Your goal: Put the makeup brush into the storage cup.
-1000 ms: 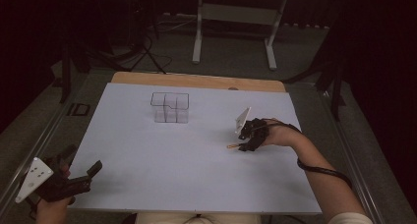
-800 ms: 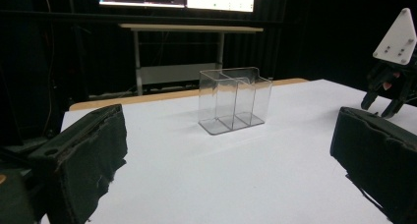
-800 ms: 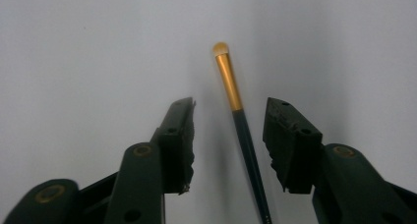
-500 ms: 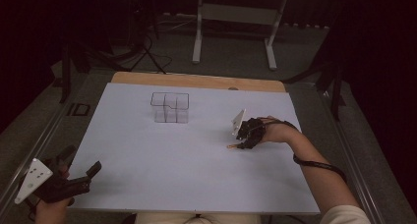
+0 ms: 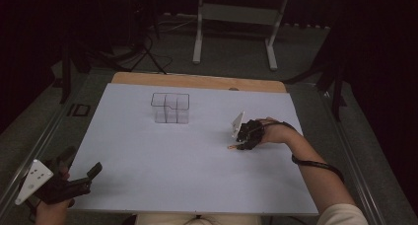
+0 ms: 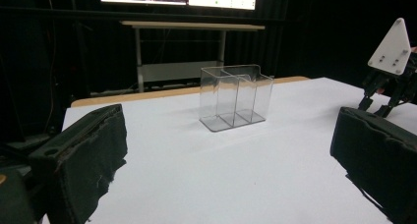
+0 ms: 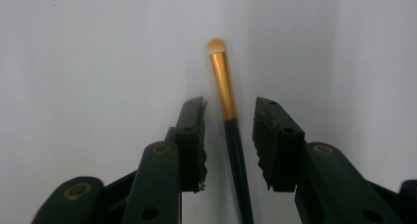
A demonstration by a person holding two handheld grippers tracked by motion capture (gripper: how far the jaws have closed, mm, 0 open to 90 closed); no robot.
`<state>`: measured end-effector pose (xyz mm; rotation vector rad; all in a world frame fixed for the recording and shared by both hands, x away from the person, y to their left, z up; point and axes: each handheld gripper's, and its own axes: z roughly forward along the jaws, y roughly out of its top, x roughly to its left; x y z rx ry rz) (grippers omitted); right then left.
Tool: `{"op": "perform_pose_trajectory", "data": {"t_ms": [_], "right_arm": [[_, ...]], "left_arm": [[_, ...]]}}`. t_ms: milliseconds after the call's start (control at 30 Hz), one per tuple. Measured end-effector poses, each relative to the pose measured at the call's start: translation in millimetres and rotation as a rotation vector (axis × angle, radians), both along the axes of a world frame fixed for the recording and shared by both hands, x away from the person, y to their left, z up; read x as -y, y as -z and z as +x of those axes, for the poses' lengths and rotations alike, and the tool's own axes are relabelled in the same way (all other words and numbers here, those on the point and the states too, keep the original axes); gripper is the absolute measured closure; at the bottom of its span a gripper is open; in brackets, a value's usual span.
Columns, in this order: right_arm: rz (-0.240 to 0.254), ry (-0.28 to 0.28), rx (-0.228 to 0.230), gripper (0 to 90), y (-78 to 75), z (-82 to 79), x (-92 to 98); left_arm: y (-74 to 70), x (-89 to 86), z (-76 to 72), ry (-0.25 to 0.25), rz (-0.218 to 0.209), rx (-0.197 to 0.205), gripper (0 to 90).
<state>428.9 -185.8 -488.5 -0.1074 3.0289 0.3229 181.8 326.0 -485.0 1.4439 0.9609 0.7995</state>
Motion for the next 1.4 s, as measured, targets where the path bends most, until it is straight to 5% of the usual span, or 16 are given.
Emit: {"op": "perform_pose_trajectory", "data": {"t_ms": [500,733,1400], "right_arm": [[-0.009,-0.035,0.025,72.8,8.8,0.2,-1.2],[-0.018,-0.061,-0.005,82.8,9.8,0.6,-1.4],[-0.039,-0.052,-0.045,84.2,3.6,0.3,-4.8]], "left_arm": [[0.7,-0.3,0.5,0.006,-0.001,-0.007,1.6],[0.6,0.7,1.0,0.009,0.0,-0.006,1.5],[0.2,1.1,1.0,0.012,0.004,-0.003,1.5]]}}
